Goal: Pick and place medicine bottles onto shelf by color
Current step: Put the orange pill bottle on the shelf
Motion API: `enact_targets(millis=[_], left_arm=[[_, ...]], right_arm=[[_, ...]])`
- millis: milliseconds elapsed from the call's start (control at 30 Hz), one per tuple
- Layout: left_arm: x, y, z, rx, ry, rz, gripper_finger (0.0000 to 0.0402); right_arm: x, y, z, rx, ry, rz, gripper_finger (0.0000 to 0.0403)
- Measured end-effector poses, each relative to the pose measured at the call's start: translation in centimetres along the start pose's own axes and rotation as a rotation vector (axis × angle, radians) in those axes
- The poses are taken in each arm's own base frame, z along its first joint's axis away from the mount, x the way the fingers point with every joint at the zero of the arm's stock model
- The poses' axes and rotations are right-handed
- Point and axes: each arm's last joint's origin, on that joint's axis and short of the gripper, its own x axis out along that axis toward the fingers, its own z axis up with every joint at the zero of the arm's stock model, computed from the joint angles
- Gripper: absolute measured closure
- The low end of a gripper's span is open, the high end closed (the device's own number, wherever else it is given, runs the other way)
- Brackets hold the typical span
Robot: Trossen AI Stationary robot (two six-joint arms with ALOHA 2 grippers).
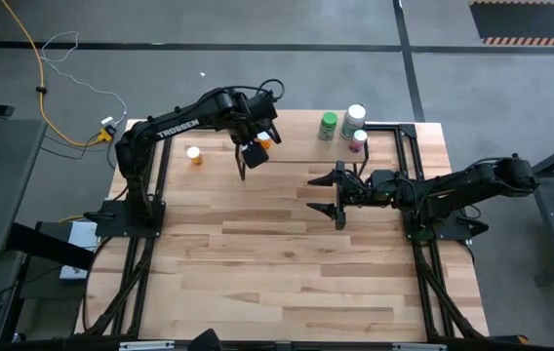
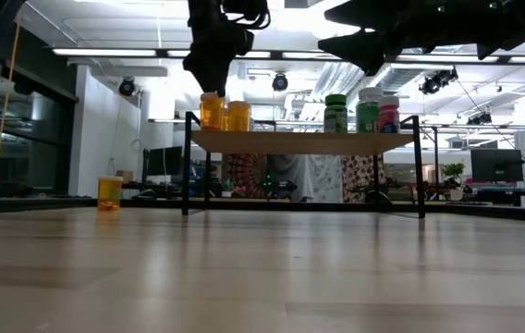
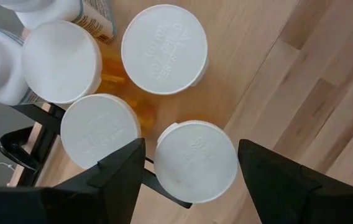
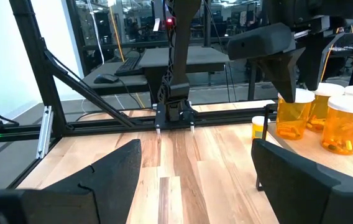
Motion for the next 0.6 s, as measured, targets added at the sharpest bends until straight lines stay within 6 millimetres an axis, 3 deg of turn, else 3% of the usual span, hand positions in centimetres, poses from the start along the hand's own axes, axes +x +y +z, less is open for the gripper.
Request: enact_targets(millis=[600], left_arm=[[-0.6,-0.75,-0.17,0.036,-0.023,-0.014,0.0153]], right_arm=[[0.0,-0.01,0.0,0.0,0.0,0.0,0.0107]])
